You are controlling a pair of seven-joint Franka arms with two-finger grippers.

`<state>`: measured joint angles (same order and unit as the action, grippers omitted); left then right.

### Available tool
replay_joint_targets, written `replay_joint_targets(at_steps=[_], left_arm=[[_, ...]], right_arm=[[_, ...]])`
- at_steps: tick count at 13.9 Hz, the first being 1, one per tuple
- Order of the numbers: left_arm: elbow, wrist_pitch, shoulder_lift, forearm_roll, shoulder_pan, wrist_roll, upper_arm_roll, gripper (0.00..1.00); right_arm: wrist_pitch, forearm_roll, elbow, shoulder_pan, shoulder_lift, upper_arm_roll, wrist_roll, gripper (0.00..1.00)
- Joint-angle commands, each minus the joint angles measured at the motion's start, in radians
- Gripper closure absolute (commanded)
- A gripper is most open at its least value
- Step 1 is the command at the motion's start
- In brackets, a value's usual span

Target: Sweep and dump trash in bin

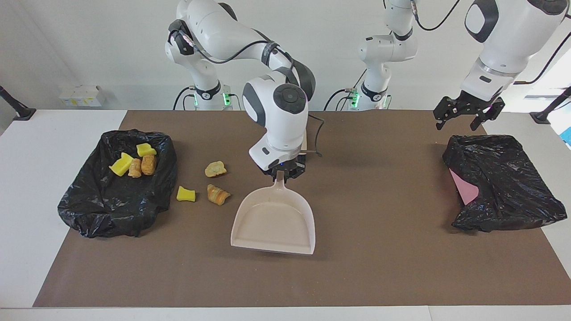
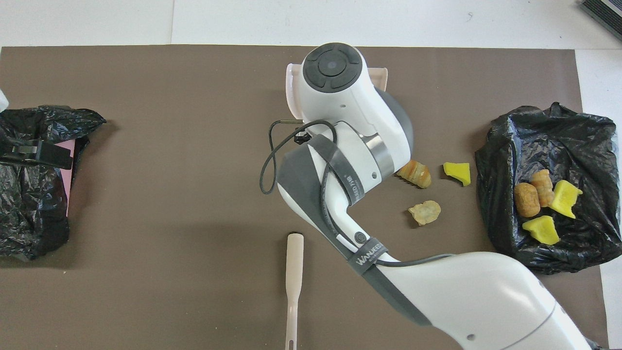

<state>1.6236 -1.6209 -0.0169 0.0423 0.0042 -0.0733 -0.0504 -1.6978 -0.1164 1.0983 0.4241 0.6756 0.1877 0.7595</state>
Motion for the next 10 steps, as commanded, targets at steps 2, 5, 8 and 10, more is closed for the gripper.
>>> replay_joint_targets(at_steps=[2,5,8,10], left_arm=[[0.002,-0.013,-0.001,0.007,0.016,-0.005,-0.011,0.00],[0.002,-0.025,0.000,0.007,0.016,-0.013,-0.011,0.00],[0.004,-0.020,-0.001,0.005,0.013,-0.003,-0.013,0.00],[0.004,-0.020,0.000,-0.018,0.008,0.001,-0.013,0.00]], right_arm=[[-0.075,0.084,-0.038,0.025,0.065,-0.004,0.030,1.00],[-0.126,0.084,-0.034,0.048,0.119,-0.004,0.040,1.00],[-0.131,0.110,-0.017,0.053,0.127,-0.004,0.044,1.00],[-0.128,0.138,-0.006,0.059,0.114,-0.005,0.044,0.92]])
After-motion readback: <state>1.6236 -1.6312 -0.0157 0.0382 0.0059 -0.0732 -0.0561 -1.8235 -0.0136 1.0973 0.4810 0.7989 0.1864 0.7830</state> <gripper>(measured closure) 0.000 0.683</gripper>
